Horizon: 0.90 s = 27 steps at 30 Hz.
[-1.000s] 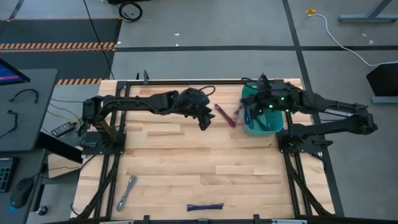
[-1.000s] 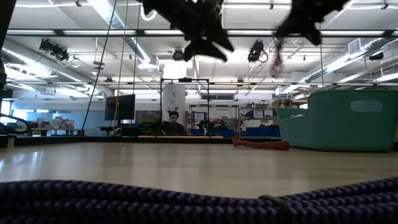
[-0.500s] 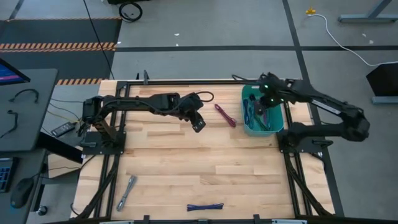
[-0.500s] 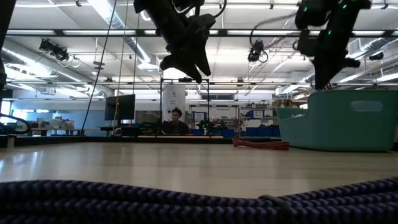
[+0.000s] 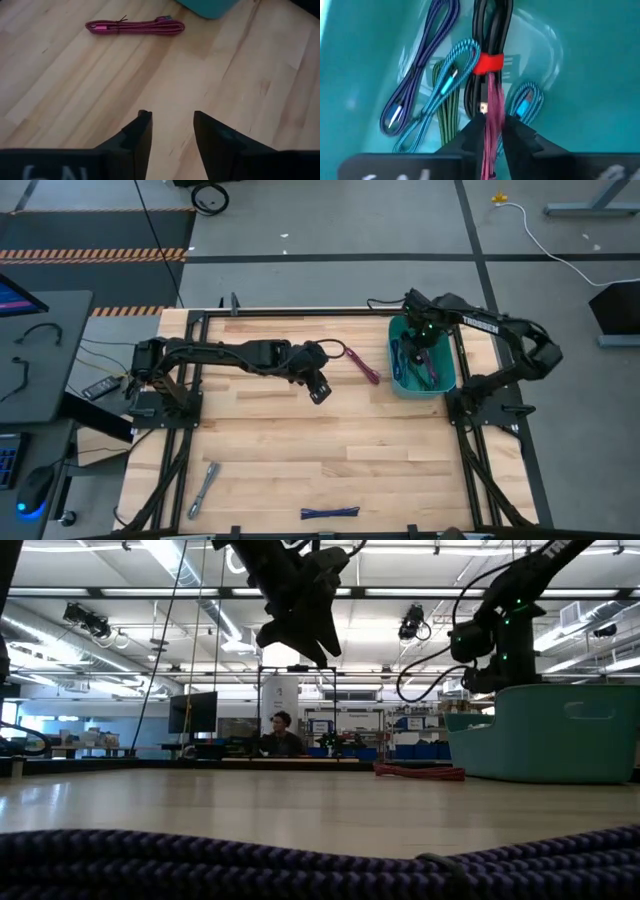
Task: Pick and place USB-C Cables
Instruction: Put the left pink charger cable into the green bin, then put the white charger cable into the green bin
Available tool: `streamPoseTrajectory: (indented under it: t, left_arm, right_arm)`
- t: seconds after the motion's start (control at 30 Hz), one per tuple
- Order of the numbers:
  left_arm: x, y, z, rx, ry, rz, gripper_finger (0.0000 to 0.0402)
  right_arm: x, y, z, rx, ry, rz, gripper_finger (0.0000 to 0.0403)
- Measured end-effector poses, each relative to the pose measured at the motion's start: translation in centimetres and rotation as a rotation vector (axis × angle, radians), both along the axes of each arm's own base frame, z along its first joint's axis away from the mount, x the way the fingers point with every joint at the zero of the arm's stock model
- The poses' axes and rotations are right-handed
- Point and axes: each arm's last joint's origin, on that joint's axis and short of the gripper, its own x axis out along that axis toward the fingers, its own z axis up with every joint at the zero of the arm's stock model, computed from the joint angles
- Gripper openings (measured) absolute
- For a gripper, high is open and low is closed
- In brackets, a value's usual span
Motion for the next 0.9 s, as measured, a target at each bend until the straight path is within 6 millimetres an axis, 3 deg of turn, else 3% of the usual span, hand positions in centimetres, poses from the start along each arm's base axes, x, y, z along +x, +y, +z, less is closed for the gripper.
streamPoseTrajectory:
  t: [0.33, 0.6, 0.73, 0.9]
  left_arm:
    - [-0.2, -1.5, -0.2, 0.006, 0.037, -0.008, 0.0144]
    - [-3.7, -2.9, -1.8, -0.085, 0.404, 0.130, 0.0143]
    - [-5.7, -5.5, -2.1, -0.099, 0.587, 0.181, 0.0142]
    - [-8.3, -11.2, -2.1, -0.094, 0.717, 0.187, 0.0142]
  right_arm:
    - [-0.4, -0.5, 0.9, -0.068, -0.082, -0.017, 0.0154]
    - [2.2, 2.4, 4.1, -0.112, -0.424, 0.102, 0.0155]
    - [4.2, 4.3, 5.8, -0.181, -0.590, 0.141, 0.0154]
    - [7.1, 6.7, 7.9, -0.258, -0.827, 0.247, 0.0154]
